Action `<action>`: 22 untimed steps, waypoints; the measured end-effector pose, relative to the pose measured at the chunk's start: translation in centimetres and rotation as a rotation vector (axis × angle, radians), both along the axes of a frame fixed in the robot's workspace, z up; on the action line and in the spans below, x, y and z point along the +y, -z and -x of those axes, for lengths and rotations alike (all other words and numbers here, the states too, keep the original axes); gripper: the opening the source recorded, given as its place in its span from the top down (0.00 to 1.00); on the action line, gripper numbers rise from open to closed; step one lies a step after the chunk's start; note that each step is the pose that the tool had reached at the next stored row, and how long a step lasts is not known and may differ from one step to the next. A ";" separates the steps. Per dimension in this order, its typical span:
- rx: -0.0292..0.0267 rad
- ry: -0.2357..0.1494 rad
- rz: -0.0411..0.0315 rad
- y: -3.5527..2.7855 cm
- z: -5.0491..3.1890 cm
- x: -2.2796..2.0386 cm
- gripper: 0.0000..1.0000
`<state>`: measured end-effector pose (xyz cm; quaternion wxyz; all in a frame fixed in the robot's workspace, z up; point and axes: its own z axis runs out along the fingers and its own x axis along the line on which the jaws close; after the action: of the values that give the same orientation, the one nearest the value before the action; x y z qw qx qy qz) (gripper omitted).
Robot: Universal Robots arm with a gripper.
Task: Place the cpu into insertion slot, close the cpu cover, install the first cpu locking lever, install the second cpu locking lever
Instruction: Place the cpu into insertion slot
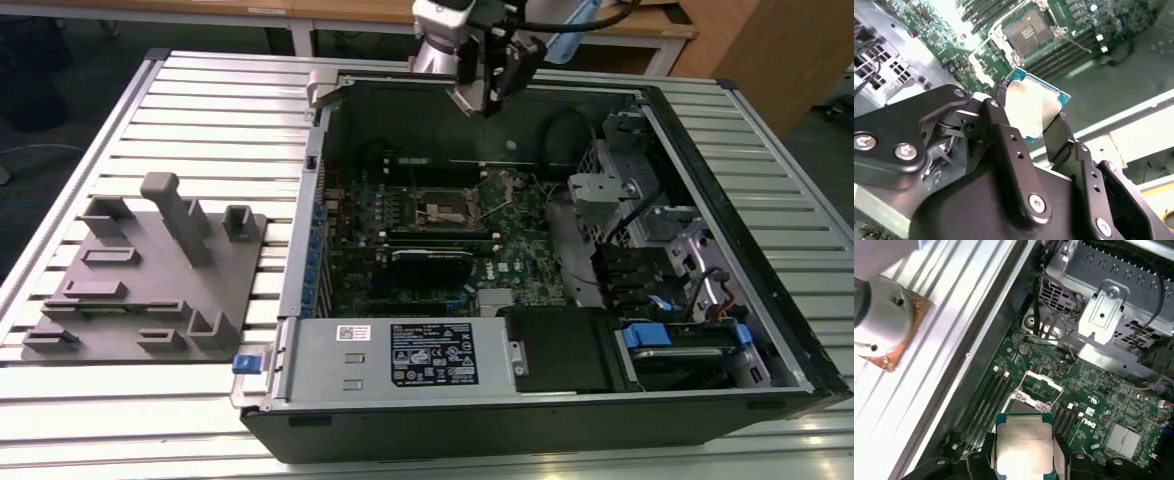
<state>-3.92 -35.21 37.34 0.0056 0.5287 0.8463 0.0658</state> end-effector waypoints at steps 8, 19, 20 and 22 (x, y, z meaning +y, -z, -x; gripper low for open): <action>0.0001 0.000 -0.0017 -3.67 0.00 0.00 0.46; 0.0002 0.000 -0.0040 -8.65 0.00 0.01 0.46; 0.0000 0.000 -0.0044 -9.09 0.00 0.00 0.46; 0.0000 0.000 -0.0048 -10.03 0.00 0.00 0.46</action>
<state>-3.92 -35.22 47.37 0.0043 0.5287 0.8461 0.0678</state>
